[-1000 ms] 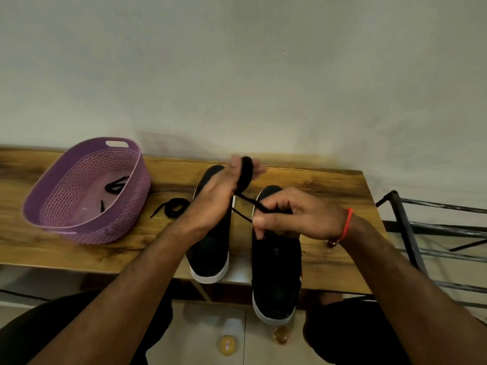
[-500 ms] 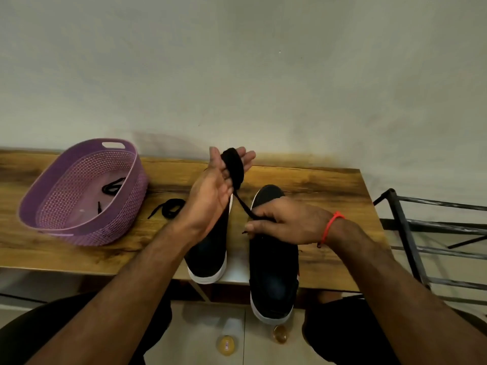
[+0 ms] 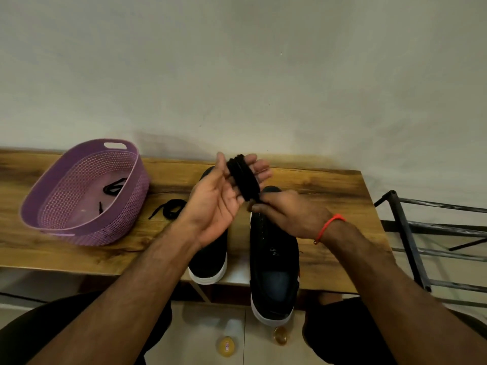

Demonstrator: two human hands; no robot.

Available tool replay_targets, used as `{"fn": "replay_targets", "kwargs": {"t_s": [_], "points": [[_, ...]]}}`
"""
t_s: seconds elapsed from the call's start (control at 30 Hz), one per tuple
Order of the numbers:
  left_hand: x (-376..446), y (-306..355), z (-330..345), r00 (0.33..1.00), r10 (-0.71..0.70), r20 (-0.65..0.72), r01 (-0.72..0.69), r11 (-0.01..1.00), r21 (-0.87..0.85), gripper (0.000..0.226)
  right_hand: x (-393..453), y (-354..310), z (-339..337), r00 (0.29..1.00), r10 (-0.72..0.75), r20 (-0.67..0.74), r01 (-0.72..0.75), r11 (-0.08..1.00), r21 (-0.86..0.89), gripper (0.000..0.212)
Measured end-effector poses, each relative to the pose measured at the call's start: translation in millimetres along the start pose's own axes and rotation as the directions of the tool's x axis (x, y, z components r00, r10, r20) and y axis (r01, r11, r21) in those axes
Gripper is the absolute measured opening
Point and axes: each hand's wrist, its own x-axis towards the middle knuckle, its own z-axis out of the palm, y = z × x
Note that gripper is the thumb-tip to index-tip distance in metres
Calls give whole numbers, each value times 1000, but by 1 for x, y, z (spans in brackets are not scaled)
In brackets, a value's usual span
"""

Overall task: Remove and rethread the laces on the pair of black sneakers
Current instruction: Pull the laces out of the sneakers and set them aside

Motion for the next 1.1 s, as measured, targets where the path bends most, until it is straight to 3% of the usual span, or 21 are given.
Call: {"fn": "replay_targets", "kwargs": {"t_s": [0.07, 0.13, 0.2, 0.27, 0.33, 0.47, 0.57, 0.63, 0.67, 0.77, 0.97, 1.1], "points": [[4, -3, -7, 996, 66, -57, -57, 987, 151, 63, -1, -10, 6, 995, -61, 78, 62, 998, -14, 30], [4, -8, -14, 992, 64, -106, -20, 928, 373, 70, -3, -16, 1, 993, -103, 56, 100, 994, 48, 23], [2, -12, -15, 995, -16, -98, 73, 789, 609, 75, -6, -13, -11, 993, -100, -66, 108, 987, 121, 22], [-1, -13, -12, 985, -159, -73, 163, 691, 704, 67, -8, -5, -20, 973, -58, -222, 91, 985, 143, 23], [-5, -11, -6, 963, -270, 11, 186, 692, 698, 51, -9, 1, -22, 943, 31, -331, 40, 978, 204, 23], [-8, -6, -7, 939, -316, 137, 163, 757, 633, 32, -6, 2, -16, 864, 272, -424, -26, 865, 501, 19], [-10, -2, -6, 945, -286, 158, 177, 855, 487, 27, -4, -6, -15, 903, 324, -283, 6, 648, 762, 18], [-10, 0, -3, 957, -256, 136, 187, 905, 383, 26, -6, -15, -12, 960, 254, -118, 5, 407, 913, 28], [-10, 0, -2, 961, -249, 120, 196, 919, 341, 26, -8, -19, -11, 978, 200, -66, -6, 338, 941, 32], [-11, 4, -3, 958, -267, 105, 227, 929, 293, 31, -8, -21, -10, 996, 89, -20, -11, 332, 943, 36], [-7, 1, -4, 971, -234, -52, 238, 910, 339, 48, -7, -15, -7, 999, 37, -11, -2, 327, 945, 25], [-4, -10, 1, 957, -156, -245, 247, 881, 404, 55, -1, -12, 3, 997, 57, -47, 12, 498, 867, 21]]}}
